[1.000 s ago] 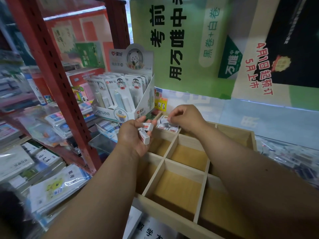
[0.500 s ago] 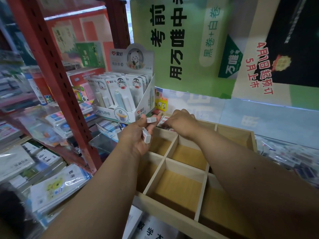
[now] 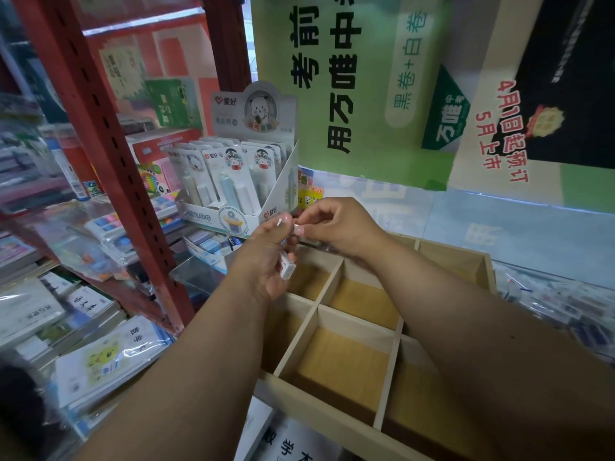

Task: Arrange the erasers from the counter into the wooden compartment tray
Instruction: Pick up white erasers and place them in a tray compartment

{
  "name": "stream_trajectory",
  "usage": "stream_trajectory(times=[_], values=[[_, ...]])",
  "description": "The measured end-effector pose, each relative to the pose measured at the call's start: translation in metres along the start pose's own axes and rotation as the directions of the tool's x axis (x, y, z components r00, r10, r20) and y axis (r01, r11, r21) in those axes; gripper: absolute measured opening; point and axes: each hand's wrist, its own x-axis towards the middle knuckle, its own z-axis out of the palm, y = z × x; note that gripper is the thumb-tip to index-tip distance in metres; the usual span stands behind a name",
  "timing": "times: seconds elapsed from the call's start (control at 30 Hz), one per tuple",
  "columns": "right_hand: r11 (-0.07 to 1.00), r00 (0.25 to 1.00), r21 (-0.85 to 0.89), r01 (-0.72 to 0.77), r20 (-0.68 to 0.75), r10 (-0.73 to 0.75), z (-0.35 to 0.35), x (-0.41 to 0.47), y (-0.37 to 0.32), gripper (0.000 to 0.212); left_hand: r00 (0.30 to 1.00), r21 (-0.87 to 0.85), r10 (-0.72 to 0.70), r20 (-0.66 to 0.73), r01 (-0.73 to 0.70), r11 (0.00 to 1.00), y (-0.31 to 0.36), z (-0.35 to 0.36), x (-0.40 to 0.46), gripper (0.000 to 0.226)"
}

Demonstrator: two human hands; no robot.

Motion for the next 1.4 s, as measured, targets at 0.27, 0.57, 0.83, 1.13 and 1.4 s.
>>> stream_trajectory(times=[0.27,0.57,0.83,1.13,1.4], values=[[0.882,0.979,-0.437,-0.176,-0.175,0.108,-0.038,0.003,0.013,0.012,0.996,-0.293,-0.085,-0.012,0.078,0.953,0.002,-0.010,-0.001,0.047],[0.771,0.983,-0.609,-0.185,-0.104,0.154,-0.025,0.008,0.025,0.012,0.981,-0.276,-0.122,-0.151,0.076,0.958,0.000,-0.007,0.012,0.046],[0.734,0.977,-0.646,-0.212,-0.120,0.176,-0.022,0.013,0.030,0.030,0.990,-0.268,-0.108,-0.087,0.081,0.960,-0.003,-0.006,0.008,0.039],[0.955,0.974,-0.279,0.105,0.223,-0.042,-0.001,-0.006,-0.005,0.022,0.996,-0.344,-0.037,0.082,0.063,0.937,-0.004,-0.005,0.002,0.043],[0.889,0.983,-0.446,-0.103,-0.183,0.022,-0.023,0.006,0.023,0.014,0.994,-0.170,-0.108,-0.020,0.103,0.980,-0.002,-0.004,0.006,0.014]])
